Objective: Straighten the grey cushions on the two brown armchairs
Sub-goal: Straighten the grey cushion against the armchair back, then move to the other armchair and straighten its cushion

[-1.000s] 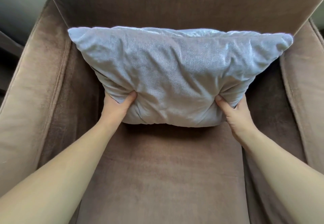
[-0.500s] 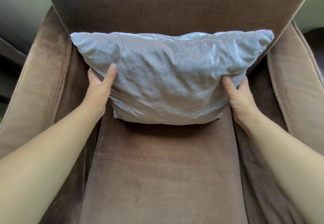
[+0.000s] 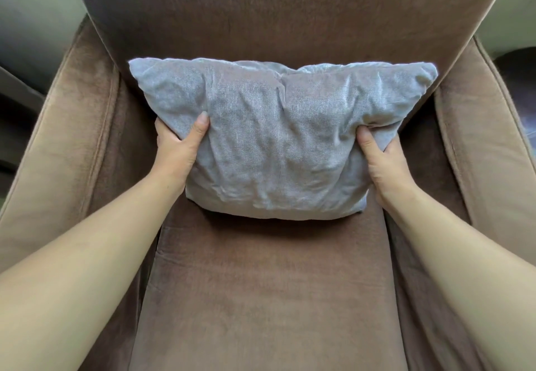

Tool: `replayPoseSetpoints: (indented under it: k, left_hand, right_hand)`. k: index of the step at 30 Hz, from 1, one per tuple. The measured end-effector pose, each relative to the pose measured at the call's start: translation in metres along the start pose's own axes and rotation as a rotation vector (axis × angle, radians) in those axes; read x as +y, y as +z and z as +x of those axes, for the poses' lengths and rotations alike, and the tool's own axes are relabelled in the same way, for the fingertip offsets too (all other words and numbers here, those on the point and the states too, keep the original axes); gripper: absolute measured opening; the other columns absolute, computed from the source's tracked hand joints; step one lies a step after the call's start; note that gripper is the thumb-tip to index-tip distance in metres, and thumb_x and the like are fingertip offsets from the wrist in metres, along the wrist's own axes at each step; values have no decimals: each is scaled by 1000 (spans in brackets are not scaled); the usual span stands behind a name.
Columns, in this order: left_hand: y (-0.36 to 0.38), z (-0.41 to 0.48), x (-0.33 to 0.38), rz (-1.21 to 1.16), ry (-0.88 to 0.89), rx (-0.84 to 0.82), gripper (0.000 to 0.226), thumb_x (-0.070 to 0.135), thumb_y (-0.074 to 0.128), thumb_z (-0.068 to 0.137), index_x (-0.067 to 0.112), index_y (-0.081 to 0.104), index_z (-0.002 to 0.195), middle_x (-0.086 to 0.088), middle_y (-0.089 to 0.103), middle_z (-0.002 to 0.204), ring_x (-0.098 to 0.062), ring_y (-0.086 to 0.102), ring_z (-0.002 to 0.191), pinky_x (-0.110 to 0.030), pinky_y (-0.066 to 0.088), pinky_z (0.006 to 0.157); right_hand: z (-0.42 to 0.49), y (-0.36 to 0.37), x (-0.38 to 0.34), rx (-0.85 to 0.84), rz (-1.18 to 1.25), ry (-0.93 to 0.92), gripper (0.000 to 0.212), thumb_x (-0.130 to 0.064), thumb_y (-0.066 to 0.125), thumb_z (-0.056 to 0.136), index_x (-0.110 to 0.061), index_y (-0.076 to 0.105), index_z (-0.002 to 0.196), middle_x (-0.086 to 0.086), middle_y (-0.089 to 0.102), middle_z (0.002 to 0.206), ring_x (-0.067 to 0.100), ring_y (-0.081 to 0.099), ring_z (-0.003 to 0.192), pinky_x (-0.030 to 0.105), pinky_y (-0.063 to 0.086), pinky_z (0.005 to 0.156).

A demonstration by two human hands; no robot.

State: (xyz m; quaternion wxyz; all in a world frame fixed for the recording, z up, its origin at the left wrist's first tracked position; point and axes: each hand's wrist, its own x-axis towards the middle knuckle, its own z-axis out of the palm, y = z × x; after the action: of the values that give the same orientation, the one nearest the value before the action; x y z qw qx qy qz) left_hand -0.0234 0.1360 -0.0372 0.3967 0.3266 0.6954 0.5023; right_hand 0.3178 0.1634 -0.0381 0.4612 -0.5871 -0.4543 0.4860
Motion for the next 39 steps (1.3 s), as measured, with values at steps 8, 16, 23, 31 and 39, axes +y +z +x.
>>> replayPoseSetpoints:
  k: [8, 16, 23, 31, 39]
  left_hand:
    - [-13, -37, -3, 146, -80, -80, 103, 67, 81, 68, 30, 30, 150, 10, 50, 147, -9, 52, 133, -43, 44, 114]
    - [-39, -152, 88, 558, -111, -324, 111, 64, 74, 74, 18, 21, 160, -6, 27, 164, -21, 28, 151, -42, 28, 123]
    - [-65, -258, 168, 913, -29, -481, 77, 42, 68, 89, 15, 35, 153, -11, 40, 155, -30, 39, 143, -47, 37, 115]
    - [-82, -349, 202, 958, -56, -540, 73, 38, 68, 90, 11, 37, 151, -14, 44, 149, -33, 46, 137, -43, 40, 112]
    - [-52, -351, 237, 1116, 146, -721, 67, 42, 66, 88, 12, 42, 143, -12, 49, 143, -31, 50, 134, -44, 44, 108]
  right_hand:
    - [-22, -14, -1, -2, -221, 181, 88, -60, 76, 76, -19, 41, 146, -3, 60, 137, 13, 61, 122, 37, 51, 105]
    - [-116, 6, -105, -99, -540, 340, 83, -45, 68, 90, -12, 28, 154, 14, 37, 152, 26, 44, 137, 29, 35, 99]
    - [-218, 3, -204, -221, -688, 353, 72, -46, 67, 88, -13, 37, 145, 13, 44, 141, 28, 49, 129, 35, 42, 94]
    - [-313, -36, -259, -261, -954, 263, 60, -49, 63, 86, -15, 44, 130, 11, 49, 131, 34, 52, 125, 47, 48, 98]
    - [-353, -75, -274, -231, -1102, 271, 58, -52, 60, 88, -15, 44, 130, 10, 50, 132, 34, 53, 125, 47, 50, 96]
